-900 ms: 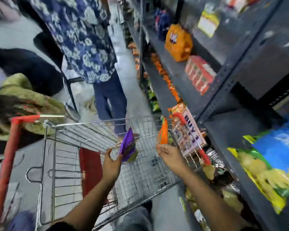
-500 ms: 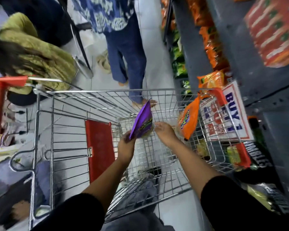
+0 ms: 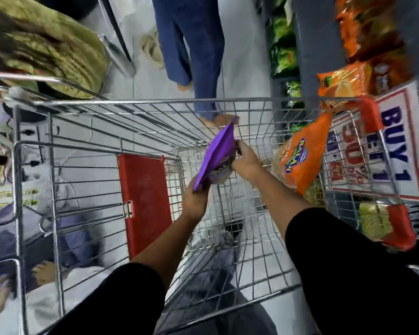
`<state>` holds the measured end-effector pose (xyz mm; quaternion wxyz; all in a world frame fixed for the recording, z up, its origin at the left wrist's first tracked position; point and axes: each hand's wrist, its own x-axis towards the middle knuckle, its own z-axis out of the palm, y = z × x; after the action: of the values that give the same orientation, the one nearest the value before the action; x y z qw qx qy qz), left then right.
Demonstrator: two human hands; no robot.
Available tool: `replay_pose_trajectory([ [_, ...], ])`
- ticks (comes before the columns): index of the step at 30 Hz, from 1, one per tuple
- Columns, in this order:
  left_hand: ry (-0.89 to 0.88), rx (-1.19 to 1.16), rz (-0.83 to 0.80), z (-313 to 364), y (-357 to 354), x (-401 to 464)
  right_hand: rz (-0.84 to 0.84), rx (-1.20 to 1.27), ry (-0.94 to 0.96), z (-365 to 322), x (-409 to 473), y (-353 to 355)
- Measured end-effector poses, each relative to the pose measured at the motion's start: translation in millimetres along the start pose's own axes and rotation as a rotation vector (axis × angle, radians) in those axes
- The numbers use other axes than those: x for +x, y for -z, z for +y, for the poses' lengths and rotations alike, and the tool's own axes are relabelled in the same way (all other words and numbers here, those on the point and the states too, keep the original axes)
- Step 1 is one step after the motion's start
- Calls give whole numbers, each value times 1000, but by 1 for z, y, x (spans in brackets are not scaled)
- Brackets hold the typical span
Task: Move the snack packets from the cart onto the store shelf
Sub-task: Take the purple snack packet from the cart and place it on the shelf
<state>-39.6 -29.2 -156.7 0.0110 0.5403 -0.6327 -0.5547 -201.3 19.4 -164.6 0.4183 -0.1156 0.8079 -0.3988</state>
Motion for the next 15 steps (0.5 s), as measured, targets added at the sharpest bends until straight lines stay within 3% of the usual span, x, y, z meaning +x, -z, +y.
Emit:
replay_pose_trajectory([
  [4, 105, 21, -30, -18, 4, 5, 54, -76, 36, 9, -11, -4],
  [8, 7, -51, 19, -26, 4, 6, 160, -81, 22, 26, -32, -14],
  [15, 36, -132, 133, -25, 12, 10, 193, -283, 129, 54, -45, -3],
])
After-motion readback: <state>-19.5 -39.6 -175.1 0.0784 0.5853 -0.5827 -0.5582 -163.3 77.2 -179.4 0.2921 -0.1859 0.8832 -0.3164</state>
